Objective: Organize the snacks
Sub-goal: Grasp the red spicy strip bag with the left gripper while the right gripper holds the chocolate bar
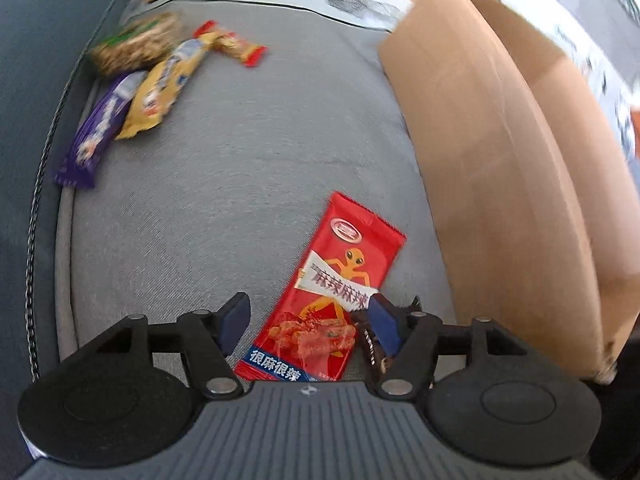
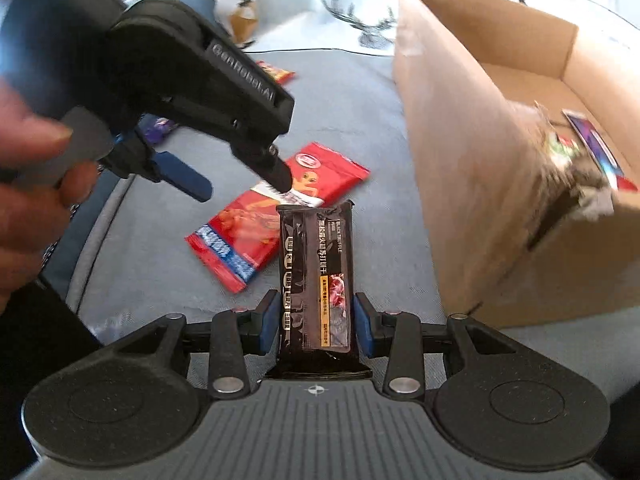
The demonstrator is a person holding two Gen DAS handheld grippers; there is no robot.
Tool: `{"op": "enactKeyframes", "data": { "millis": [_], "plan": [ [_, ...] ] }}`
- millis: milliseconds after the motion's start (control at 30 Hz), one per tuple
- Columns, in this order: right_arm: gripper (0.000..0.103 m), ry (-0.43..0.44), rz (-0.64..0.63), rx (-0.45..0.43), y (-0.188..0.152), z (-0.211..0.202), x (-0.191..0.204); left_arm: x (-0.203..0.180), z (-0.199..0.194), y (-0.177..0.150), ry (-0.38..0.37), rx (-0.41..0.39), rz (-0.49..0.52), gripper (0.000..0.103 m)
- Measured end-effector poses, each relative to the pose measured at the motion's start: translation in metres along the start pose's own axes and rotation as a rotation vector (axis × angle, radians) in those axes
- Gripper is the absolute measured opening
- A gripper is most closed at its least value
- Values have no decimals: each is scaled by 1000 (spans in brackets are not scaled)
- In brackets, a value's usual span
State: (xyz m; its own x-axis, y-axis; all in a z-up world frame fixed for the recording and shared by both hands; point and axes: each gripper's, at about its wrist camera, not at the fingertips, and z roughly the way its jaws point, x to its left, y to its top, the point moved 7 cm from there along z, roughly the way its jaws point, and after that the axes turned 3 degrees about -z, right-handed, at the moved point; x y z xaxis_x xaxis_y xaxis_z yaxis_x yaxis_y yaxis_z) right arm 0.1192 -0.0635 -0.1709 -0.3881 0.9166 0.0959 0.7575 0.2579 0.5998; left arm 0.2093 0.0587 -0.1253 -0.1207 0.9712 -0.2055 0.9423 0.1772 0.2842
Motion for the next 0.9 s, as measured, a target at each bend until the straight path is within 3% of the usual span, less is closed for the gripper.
{"op": "enactKeyframes", "data": {
  "millis": [233,467,633,900],
  "plan": [
    [41,7,65,30,-1,8,-11,-17,11,-6,67,16,126,78],
    [41,22,65,27,-1,6,-14,-20,17,-8,100,22,154,79],
    [41,16,60,16,-2,3,-16,-17,16,-8,163,-3,162,80],
    [42,1,51,13,-6,1,-10,-17,24,-10,184,41,205,75]
  ]
}}
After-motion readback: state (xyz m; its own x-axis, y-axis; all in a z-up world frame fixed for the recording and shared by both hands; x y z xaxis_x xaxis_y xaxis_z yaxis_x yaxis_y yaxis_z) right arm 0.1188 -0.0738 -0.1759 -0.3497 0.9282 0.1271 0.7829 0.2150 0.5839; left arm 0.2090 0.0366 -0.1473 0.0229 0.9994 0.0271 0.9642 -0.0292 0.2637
